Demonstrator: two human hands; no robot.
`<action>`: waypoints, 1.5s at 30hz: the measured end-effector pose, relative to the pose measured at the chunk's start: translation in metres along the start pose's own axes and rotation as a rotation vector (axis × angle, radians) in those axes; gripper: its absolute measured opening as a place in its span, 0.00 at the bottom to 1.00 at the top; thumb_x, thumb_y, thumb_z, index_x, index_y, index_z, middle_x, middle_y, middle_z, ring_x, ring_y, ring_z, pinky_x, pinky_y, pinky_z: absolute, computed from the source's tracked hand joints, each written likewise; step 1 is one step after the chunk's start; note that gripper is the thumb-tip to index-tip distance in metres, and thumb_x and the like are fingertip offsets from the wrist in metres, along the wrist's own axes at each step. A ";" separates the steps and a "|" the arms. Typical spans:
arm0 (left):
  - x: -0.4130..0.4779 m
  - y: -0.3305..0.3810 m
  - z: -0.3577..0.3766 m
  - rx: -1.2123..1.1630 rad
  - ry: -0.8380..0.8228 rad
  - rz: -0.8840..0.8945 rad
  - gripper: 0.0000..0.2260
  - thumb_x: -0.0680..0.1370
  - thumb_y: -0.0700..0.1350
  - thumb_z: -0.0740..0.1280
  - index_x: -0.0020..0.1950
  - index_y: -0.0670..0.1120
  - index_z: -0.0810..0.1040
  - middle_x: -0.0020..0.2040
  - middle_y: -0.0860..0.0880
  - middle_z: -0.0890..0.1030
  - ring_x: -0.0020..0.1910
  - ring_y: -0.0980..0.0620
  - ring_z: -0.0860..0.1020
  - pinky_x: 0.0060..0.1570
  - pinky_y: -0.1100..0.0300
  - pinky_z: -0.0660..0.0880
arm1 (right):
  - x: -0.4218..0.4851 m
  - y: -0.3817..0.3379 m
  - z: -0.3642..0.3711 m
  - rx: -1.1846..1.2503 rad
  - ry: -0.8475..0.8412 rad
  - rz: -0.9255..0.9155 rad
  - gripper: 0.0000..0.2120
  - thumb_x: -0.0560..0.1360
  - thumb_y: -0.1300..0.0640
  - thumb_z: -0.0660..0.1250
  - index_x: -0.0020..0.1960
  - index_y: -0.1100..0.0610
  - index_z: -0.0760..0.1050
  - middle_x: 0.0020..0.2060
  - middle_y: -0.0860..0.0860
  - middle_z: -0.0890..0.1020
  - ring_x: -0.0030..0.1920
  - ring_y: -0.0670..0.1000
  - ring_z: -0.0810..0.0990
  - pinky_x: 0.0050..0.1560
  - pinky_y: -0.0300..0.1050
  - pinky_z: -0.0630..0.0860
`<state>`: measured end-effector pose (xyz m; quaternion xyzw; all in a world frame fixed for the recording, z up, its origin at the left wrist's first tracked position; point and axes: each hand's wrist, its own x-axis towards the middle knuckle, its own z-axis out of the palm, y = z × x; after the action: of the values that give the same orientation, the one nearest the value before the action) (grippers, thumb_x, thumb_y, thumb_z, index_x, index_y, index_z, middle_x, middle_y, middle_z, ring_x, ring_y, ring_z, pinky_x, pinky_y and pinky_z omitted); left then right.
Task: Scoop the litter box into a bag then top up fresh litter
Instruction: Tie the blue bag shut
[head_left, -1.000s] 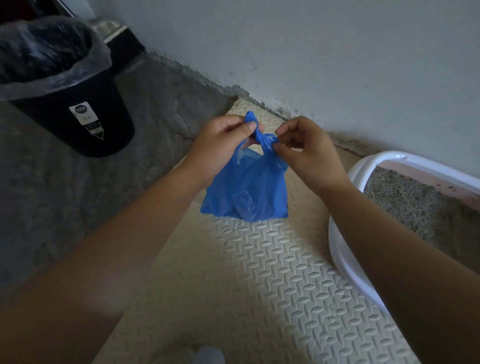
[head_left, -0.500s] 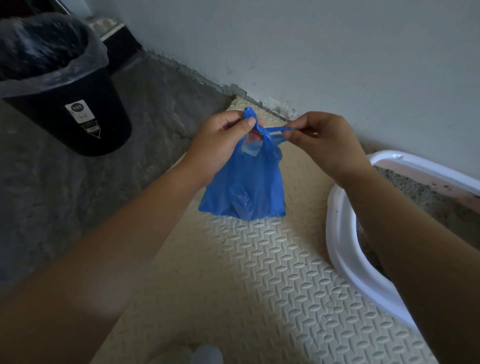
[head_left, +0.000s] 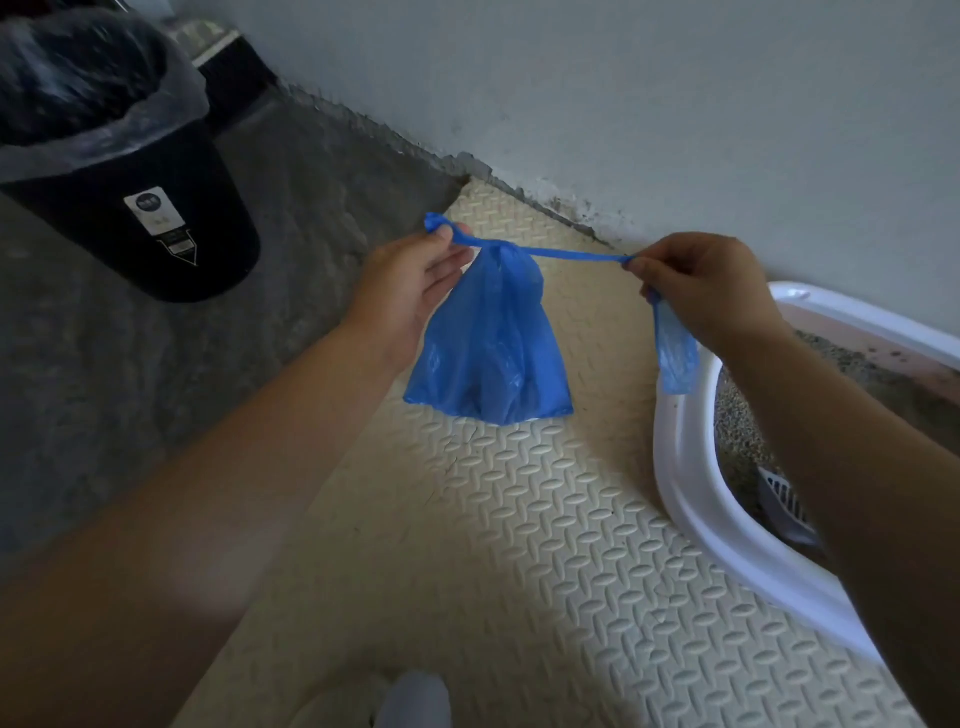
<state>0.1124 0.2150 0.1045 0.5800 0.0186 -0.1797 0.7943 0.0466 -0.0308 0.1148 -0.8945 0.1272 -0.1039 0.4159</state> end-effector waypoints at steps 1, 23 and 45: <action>0.001 -0.002 -0.004 -0.006 0.024 -0.018 0.08 0.81 0.43 0.60 0.48 0.47 0.79 0.46 0.51 0.81 0.48 0.58 0.80 0.55 0.64 0.74 | -0.001 0.005 0.000 -0.005 0.003 0.013 0.05 0.75 0.57 0.68 0.42 0.55 0.81 0.23 0.38 0.77 0.27 0.38 0.74 0.32 0.28 0.68; 0.013 -0.022 -0.078 0.124 0.340 -0.110 0.08 0.81 0.44 0.61 0.46 0.48 0.78 0.47 0.50 0.81 0.54 0.53 0.79 0.63 0.58 0.72 | -0.026 0.050 -0.018 -0.178 0.017 0.226 0.07 0.76 0.54 0.66 0.45 0.55 0.82 0.31 0.46 0.79 0.30 0.42 0.74 0.34 0.35 0.68; 0.012 -0.013 0.021 0.608 -0.122 0.316 0.17 0.75 0.42 0.70 0.63 0.51 0.77 0.41 0.54 0.83 0.44 0.58 0.81 0.53 0.59 0.78 | -0.013 -0.061 0.038 -0.141 -0.006 -0.215 0.09 0.74 0.57 0.67 0.51 0.49 0.83 0.42 0.47 0.77 0.43 0.45 0.75 0.43 0.36 0.69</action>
<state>0.1160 0.1885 0.0964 0.7741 -0.1732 -0.0861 0.6029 0.0542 0.0385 0.1362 -0.9303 0.0362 -0.1359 0.3386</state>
